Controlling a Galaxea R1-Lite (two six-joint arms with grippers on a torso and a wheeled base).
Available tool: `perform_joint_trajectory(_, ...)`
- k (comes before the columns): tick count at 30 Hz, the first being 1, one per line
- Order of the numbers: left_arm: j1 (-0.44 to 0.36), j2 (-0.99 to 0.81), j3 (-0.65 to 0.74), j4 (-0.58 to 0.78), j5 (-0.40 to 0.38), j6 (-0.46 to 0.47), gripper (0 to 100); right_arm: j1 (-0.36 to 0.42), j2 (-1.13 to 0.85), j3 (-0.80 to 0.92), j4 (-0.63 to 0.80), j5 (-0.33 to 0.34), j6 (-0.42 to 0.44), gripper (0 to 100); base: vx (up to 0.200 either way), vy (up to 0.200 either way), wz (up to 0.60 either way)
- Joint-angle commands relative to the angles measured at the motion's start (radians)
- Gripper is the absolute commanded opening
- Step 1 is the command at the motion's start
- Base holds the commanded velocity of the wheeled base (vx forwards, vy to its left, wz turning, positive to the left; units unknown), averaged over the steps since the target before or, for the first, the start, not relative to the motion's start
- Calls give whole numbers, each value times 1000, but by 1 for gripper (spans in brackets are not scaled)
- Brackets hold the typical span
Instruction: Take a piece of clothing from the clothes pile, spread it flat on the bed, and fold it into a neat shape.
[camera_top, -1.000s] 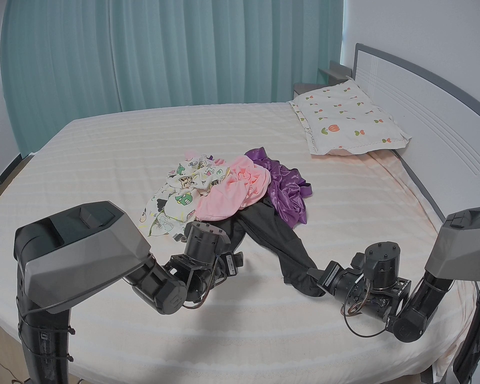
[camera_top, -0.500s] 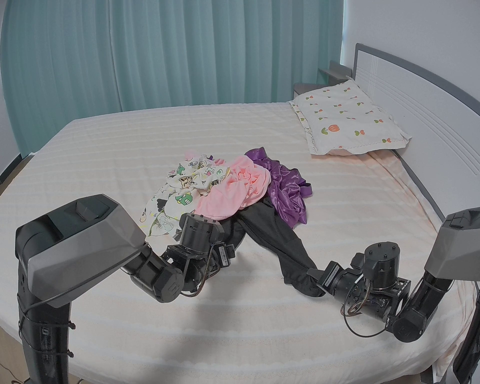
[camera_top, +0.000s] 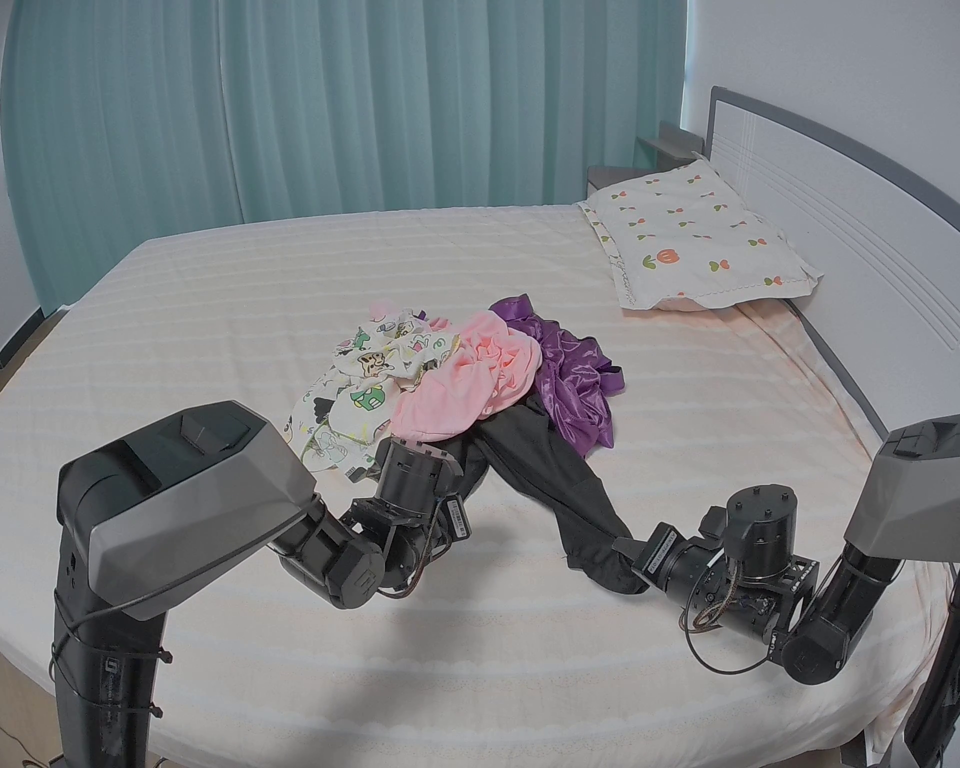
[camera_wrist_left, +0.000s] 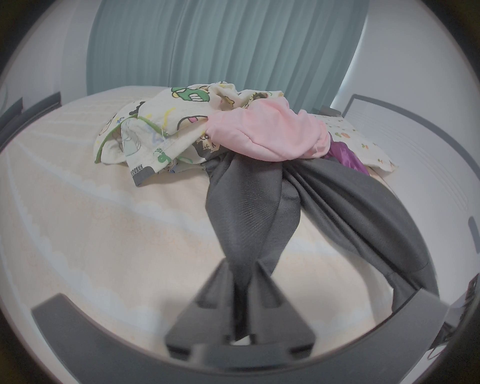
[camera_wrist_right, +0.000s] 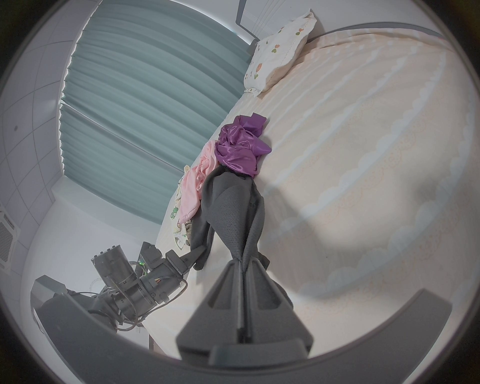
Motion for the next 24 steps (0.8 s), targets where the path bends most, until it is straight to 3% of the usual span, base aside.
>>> perform_joint_trajectory(1, 0, -75, 18, 1, 3, -62, 0, -4, 14, 5, -39, 1, 0, 0, 0, 0, 0)
perform_joint_trajectory(9, -32, -393, 216, -4, 3, -105, 0, 2, -46, 23, -253, 4, -16, 0, 0, 0, 0)
perform_joint_trajectory(13, -55, -559, 248, -2, 17, -111, 0, 1, -199, -6, -253, 18, -81, 0, 0, 0, 0)
perform_joint_trajectory(18, -64, -680, 227, -8, 103, -93, 0, -1, -409, -58, -249, 90, -164, 0, 0, 0, 0)
perform_joint_trajectory(24, -64, -841, 221, -5, 98, -33, 0, -5, -624, -144, -77, 133, -197, 0, 0, 0, 0)
